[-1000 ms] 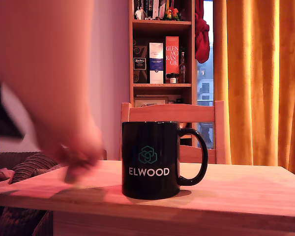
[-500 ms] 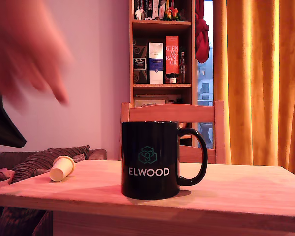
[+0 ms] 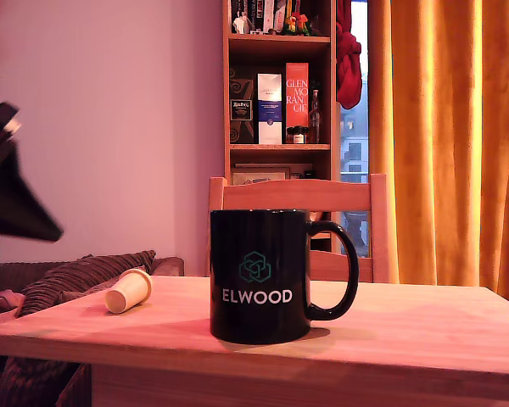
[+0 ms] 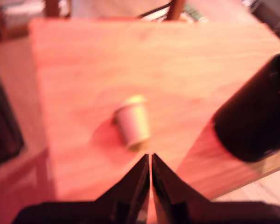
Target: Pick up the coffee capsules on the table and drop them inside the coffee cup
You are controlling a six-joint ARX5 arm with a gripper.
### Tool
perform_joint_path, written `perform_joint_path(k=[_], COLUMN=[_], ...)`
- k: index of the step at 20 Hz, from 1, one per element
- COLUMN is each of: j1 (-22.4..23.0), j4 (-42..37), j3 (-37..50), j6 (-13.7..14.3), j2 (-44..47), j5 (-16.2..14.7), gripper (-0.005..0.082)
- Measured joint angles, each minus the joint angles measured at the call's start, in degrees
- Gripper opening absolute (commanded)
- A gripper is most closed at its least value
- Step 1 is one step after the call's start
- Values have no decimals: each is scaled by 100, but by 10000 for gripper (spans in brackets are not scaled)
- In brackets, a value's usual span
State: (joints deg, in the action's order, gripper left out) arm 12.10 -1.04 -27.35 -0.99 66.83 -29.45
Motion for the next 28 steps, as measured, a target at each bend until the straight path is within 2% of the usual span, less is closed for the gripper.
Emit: perform_joint_path(k=[3,7,10,11,12,15,16,17,18,19,24,25,26,28], j1=[317,765,1078,1163,1207,1285,1327,1370,1379,1381,1379,1379,1379,1379], j4=[-278,-680,-793,-957,-1051,-1060,-1058,-1064,-1064,-1064,-1069,-1067,-1069,-1080], j3=[2,273,459,457,455,455,455,455,455,455,455,455,455,455], j6=[2,57,-9,-168,-538,-562,-562,-780,-780,-925,-935,-935,-938,-938], j2=[0,-2,-2,-2,-4,-4,-4,-4,-4,-4,-4,-4,-4,-4], j5=[195,767,1340,1661,1934,2330,2428,2507,2605,2623,2629,2601,2533,2293], gripper=[-21,-21,-21,-21,-21,-21,-21,-21,-21,-21,-16,24,138,518])
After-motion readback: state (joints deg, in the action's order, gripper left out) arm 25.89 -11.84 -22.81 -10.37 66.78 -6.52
